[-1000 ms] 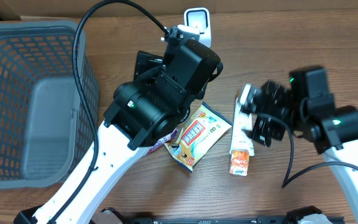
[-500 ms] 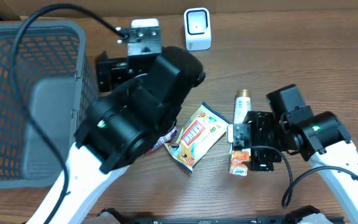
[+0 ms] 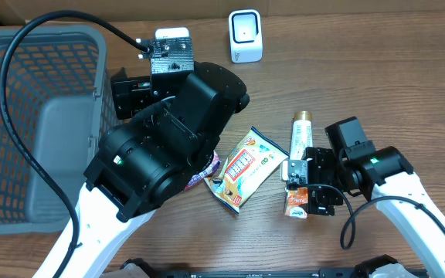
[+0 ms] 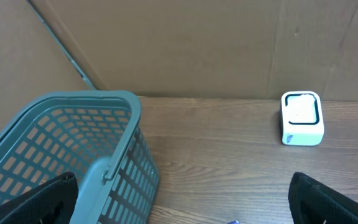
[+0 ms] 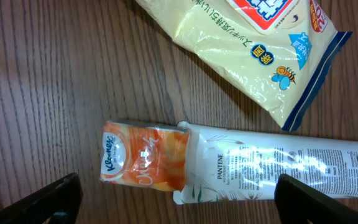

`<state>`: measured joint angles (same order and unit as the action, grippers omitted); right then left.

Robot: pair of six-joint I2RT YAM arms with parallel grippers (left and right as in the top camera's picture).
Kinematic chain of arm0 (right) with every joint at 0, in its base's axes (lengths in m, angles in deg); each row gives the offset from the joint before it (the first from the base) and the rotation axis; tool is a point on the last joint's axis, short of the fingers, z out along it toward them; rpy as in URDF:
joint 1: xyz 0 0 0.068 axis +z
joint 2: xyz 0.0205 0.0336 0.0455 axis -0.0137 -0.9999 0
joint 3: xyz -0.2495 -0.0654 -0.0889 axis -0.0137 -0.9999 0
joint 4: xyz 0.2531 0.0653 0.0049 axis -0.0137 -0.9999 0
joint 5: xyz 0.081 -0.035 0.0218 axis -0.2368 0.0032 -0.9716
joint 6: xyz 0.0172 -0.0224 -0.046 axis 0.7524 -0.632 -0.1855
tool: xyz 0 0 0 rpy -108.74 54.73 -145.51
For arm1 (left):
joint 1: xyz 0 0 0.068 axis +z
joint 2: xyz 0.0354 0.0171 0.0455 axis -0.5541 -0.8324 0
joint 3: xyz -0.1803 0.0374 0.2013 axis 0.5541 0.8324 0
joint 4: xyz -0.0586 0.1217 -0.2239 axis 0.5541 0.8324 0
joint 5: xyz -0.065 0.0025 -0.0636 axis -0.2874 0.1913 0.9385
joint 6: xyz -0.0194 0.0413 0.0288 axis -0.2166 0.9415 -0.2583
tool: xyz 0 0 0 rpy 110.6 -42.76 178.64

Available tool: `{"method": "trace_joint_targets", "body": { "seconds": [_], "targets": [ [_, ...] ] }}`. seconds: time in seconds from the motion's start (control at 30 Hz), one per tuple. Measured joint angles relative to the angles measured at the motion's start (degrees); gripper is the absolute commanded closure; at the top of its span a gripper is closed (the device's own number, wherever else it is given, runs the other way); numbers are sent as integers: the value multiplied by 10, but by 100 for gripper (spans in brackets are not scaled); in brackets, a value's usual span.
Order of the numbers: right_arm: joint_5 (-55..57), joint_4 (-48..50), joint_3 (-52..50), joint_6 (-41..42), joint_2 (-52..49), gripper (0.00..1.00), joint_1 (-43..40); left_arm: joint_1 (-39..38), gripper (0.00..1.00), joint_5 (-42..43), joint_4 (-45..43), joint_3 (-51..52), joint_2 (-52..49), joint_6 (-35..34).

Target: Scan the item barcode

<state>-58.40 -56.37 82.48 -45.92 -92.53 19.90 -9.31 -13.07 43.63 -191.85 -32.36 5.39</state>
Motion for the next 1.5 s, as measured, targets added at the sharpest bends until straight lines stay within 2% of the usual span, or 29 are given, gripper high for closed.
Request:
{"method": "trace_joint_targets", "body": {
  "seconds": [0.43,0.67,0.93,1.5],
  "targets": [
    [11,50,-47,7,-55,0,0,0,0,1,0,0,0,-4],
    [28,122,-72,14,-92,0,3,0,0,5,0,0,0,-4],
    [45,120,-78,50,-113,0,57,0,0,5,0,0,0,-4],
    [39,131,-97,105,-113,0,61,0,0,5,0,0,0,-4]
  ]
}}
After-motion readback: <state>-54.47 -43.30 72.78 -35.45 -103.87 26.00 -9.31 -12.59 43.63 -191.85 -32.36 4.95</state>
